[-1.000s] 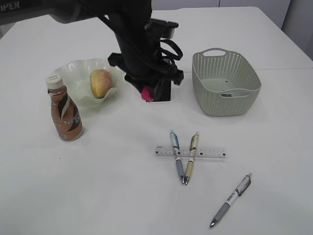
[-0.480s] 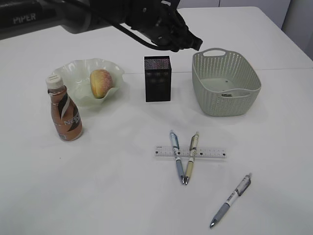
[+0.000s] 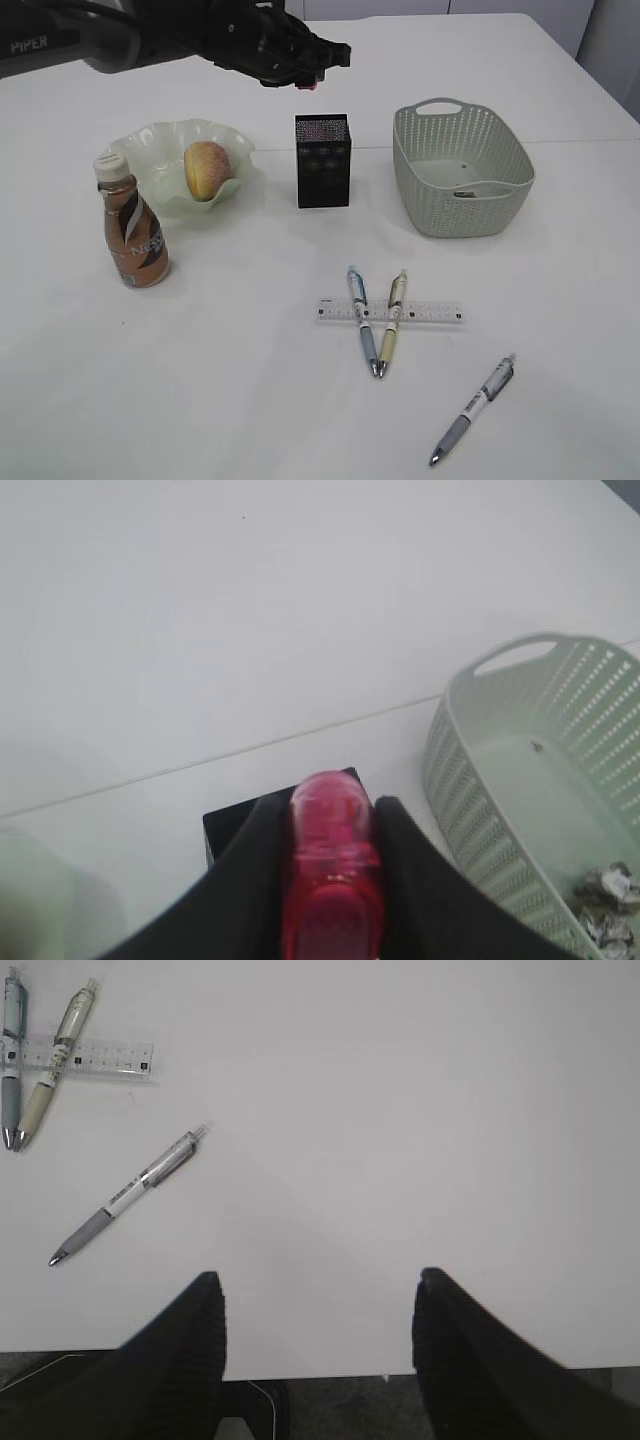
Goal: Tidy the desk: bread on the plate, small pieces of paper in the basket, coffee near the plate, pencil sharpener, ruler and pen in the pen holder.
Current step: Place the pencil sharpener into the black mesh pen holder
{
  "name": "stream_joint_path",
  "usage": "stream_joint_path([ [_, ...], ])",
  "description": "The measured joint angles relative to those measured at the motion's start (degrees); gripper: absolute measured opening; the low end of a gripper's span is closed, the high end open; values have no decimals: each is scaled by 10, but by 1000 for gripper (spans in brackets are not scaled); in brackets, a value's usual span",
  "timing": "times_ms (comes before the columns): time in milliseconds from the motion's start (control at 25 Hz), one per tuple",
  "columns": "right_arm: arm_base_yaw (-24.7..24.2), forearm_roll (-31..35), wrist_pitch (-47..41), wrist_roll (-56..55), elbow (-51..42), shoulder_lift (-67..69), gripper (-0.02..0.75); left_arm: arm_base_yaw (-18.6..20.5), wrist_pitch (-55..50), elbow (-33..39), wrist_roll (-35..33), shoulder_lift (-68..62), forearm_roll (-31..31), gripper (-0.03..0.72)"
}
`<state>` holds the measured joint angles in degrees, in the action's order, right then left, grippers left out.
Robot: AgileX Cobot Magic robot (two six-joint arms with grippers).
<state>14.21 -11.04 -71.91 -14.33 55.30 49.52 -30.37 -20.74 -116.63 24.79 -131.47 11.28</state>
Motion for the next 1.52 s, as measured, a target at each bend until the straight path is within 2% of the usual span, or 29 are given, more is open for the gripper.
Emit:
stream_joint_path([
  [360, 0, -2, 0, 0, 0, 0, 467, 3, 36, 0, 2, -23, -39, 160],
  [1520, 0, -6, 0, 0, 0, 0, 467, 3, 81, 0, 2, -40, -37, 161],
])
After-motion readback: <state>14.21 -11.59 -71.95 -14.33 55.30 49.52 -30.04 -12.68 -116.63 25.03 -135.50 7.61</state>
